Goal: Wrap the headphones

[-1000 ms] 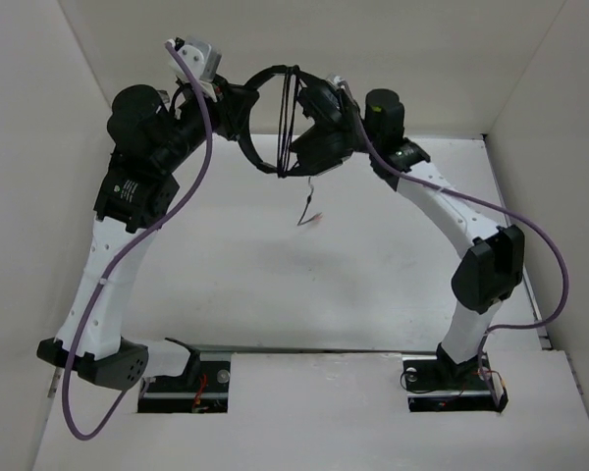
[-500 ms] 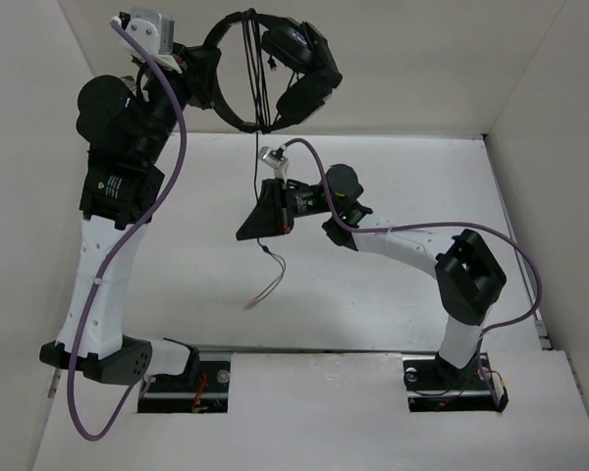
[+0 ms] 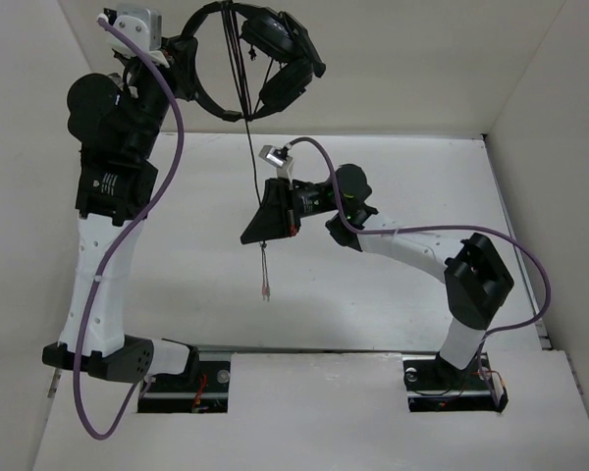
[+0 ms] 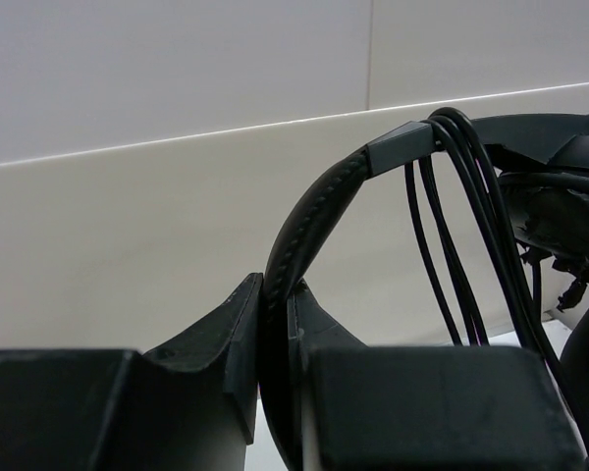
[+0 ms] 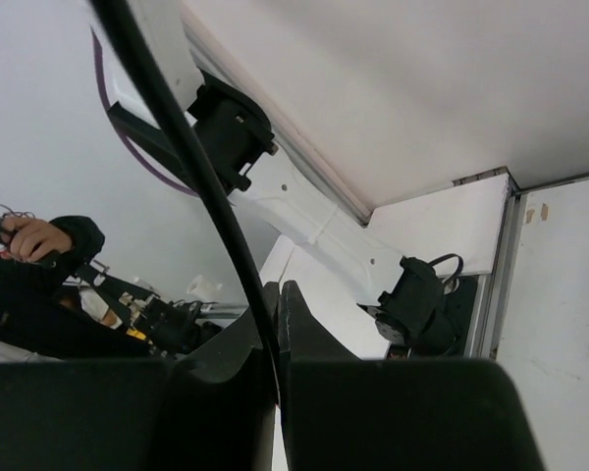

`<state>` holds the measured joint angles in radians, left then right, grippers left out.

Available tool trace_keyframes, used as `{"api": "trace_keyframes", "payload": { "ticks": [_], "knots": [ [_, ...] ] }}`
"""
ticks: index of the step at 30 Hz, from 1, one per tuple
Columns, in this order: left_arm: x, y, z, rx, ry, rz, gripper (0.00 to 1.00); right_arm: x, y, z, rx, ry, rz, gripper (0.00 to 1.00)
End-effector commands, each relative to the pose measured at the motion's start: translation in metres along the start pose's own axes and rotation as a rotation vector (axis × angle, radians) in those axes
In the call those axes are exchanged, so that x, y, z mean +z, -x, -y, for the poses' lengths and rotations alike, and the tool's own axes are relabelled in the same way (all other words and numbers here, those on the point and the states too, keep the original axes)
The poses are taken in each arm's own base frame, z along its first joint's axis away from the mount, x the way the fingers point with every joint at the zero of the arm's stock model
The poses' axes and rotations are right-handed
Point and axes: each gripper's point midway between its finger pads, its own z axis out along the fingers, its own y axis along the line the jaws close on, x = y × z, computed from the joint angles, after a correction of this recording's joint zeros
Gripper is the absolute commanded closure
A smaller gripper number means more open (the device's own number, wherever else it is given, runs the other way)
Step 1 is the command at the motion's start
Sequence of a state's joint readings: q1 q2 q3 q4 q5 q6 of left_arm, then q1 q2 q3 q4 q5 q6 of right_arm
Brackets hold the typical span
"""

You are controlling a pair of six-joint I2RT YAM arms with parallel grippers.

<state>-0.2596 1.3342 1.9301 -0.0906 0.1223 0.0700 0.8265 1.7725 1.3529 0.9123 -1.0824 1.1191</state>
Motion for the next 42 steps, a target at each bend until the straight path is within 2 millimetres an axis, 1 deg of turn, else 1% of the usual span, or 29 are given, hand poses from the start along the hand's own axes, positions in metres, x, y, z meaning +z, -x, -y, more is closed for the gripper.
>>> {"api": "trace_keyframes", "payload": {
  "ticks": [1, 5, 8, 11, 14, 15, 16, 17, 20, 23, 24, 27, 28, 29, 30, 34, 36, 38, 42],
  "knots": [
    [0.000, 0.049, -0.007, 0.012, 0.026, 0.172, 0.97, 0.001, 0.007, -0.042, -0.125, 0.084, -0.019, 1.00],
    [0.004, 0.044, -0.016, 0.039, 0.055, 0.165, 0.97, 0.004, 0.008, -0.053, -0.143, 0.101, -0.026, 1.00],
    [0.008, 0.035, -0.028, 0.082, 0.106, 0.158, 0.97, 0.012, 0.006, -0.068, -0.160, 0.124, -0.065, 1.00],
    [0.012, 0.016, -0.037, 0.145, 0.152, 0.126, 0.97, 0.017, 0.010, -0.078, -0.183, 0.118, -0.100, 1.00],
    [0.014, -0.006, -0.044, 0.190, 0.181, 0.081, 0.97, 0.019, 0.022, -0.088, -0.213, 0.086, -0.123, 1.00],
    [0.014, -0.020, -0.046, 0.208, 0.188, 0.049, 0.97, 0.017, 0.031, -0.091, -0.242, 0.054, -0.125, 1.00],
    [0.014, -0.024, -0.046, 0.213, 0.189, 0.041, 0.97, 0.014, 0.037, -0.092, -0.256, 0.032, -0.126, 1.00],
    [0.013, -0.035, -0.047, 0.231, 0.188, 0.016, 0.97, 0.008, 0.045, -0.090, -0.282, -0.005, -0.125, 1.00],
    [0.011, -0.059, -0.047, 0.265, 0.179, -0.043, 0.97, -0.013, 0.069, -0.084, -0.387, -0.138, -0.117, 1.00],
    [0.009, -0.086, -0.041, 0.294, 0.147, -0.121, 0.97, -0.037, 0.090, -0.075, -0.499, -0.304, -0.123, 1.00],
    [0.007, -0.099, -0.037, 0.304, 0.132, -0.159, 0.97, -0.047, 0.098, -0.069, -0.545, -0.382, -0.133, 1.00],
    [0.003, -0.123, -0.024, 0.326, 0.085, -0.222, 0.97, -0.071, 0.115, -0.060, -0.699, -0.575, -0.188, 0.99],
    [0.001, -0.129, -0.020, 0.340, 0.069, -0.239, 0.97, -0.082, 0.120, -0.055, -0.758, -0.650, -0.216, 0.99],
    [0.000, -0.136, -0.014, 0.352, 0.047, -0.257, 0.97, -0.092, 0.123, -0.050, -0.817, -0.721, -0.254, 0.98],
    [-0.002, -0.146, -0.007, 0.374, 0.017, -0.289, 0.97, -0.102, 0.123, -0.042, -0.888, -0.818, -0.328, 0.98],
    [-0.007, -0.163, 0.011, 0.404, -0.054, -0.348, 0.97, -0.122, 0.117, -0.026, -1.048, -1.012, -0.540, 0.99],
    [-0.008, -0.171, 0.016, 0.422, -0.080, -0.379, 0.97, -0.129, 0.119, -0.022, -1.130, -1.099, -0.625, 1.00],
    [-0.010, -0.179, 0.020, 0.429, -0.100, -0.411, 0.97, -0.136, 0.127, -0.020, -1.219, -1.185, -0.700, 1.00],
    [-0.016, -0.192, 0.027, 0.443, -0.138, -0.457, 0.97, -0.146, 0.153, -0.026, -1.368, -1.330, -0.754, 1.00]
  ]
}}
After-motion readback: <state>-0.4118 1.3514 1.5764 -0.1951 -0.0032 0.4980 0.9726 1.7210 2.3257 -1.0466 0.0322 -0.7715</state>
